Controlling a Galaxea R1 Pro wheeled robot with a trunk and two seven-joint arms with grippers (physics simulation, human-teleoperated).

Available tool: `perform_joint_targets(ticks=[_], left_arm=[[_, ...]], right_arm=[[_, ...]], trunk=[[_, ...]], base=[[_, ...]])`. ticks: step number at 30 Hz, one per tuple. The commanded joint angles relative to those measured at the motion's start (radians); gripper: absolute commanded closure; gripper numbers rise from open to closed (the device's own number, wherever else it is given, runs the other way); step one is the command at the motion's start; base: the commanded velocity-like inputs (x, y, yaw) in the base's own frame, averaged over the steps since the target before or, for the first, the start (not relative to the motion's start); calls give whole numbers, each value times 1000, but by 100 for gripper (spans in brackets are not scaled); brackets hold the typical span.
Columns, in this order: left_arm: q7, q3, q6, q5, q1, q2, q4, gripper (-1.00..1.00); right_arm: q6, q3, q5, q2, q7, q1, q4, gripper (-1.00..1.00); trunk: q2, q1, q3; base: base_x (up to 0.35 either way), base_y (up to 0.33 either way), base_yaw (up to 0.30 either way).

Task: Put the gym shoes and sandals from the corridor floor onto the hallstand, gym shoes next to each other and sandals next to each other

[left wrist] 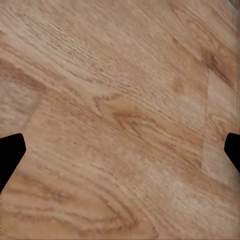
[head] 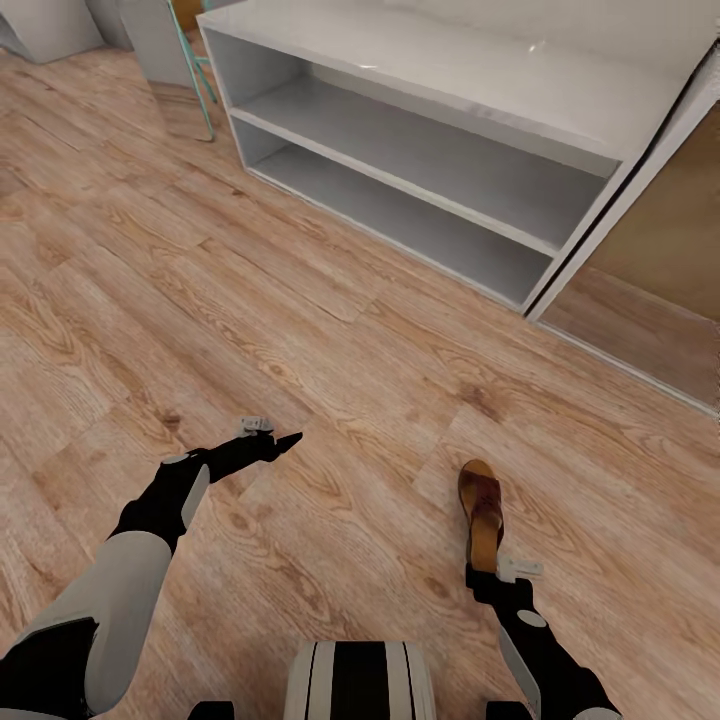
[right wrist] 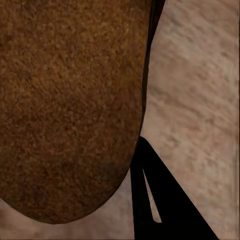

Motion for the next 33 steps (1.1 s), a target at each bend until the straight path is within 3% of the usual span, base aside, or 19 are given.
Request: perform_joint_targets(ticks=[1,17,33], left_arm=[[-8,7,8,-7,-1,-1,-1,-100],[-8,6,9,-5,0,-6,0,-100],[-7,6,9,-4,0,-6,23,-100]], right_arm=[[0,2,-13,0,-3,0,-11,100],[15,0,-15,0,-5,0,-270,100],[15,-1,-15,1,-4,0,-278,100]], trunk=[[0,0,3],[4,-8,65],[8,-15,139]], base=[[0,0,0],[0,0,0],[0,0,0]])
